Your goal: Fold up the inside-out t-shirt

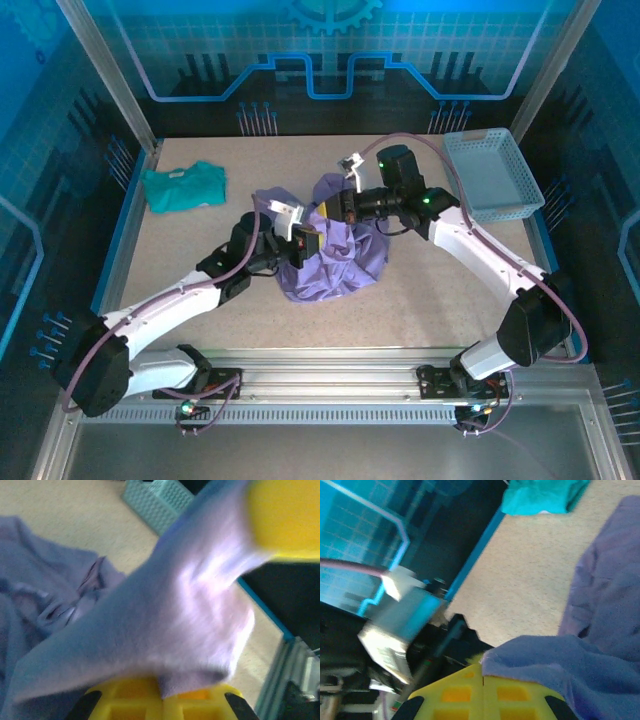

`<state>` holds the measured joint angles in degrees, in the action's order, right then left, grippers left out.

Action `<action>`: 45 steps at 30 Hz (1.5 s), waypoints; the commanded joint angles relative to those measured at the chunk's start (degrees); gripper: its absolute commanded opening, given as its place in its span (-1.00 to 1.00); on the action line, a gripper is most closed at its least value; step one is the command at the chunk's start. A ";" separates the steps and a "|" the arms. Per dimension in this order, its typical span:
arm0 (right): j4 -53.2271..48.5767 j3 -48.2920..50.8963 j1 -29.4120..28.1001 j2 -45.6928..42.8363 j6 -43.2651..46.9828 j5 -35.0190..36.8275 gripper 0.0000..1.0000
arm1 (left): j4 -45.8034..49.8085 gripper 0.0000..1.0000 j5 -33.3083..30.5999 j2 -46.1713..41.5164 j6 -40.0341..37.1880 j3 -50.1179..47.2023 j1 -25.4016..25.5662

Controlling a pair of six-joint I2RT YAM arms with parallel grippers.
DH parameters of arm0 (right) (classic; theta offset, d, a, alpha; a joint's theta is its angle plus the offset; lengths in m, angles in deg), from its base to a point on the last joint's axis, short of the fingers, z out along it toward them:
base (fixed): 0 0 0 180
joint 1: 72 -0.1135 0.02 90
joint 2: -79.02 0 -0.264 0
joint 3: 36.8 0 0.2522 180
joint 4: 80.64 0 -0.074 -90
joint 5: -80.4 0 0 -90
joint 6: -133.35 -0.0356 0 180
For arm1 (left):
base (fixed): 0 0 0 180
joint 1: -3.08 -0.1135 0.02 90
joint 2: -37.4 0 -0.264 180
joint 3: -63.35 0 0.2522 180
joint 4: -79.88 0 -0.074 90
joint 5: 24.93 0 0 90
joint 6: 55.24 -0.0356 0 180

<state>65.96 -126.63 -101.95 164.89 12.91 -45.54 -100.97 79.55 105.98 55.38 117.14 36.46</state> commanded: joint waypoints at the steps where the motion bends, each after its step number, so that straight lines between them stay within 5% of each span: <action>1: -8.99 -3.99 0.16 0.82 8.05 6.25 -0.86 | -12.17 -1.00 14.75 -3.38 2.85 -3.93 -2.67; 9: -12.41 -1.93 0.51 -2.40 21.49 0.96 -0.49 | -19.65 -1.00 20.31 -7.23 5.65 -8.91 -6.86; 17: -8.50 8.24 0.43 -9.03 30.39 -5.06 -0.34 | -20.68 -1.00 20.72 -8.01 6.46 -9.35 -7.55; 32: -8.01 4.83 -3.53 0.18 38.43 -8.02 -0.14 | -18.16 -1.00 20.21 -10.30 4.73 -9.58 -7.63; 45: -8.57 6.38 -3.31 -2.84 39.08 -8.20 -0.96 | -13.87 -1.00 16.27 -11.27 2.64 -9.13 -7.63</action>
<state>58.35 -119.77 -104.99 163.97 51.01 -52.76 -115.81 97.61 96.16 60.15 108.07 29.36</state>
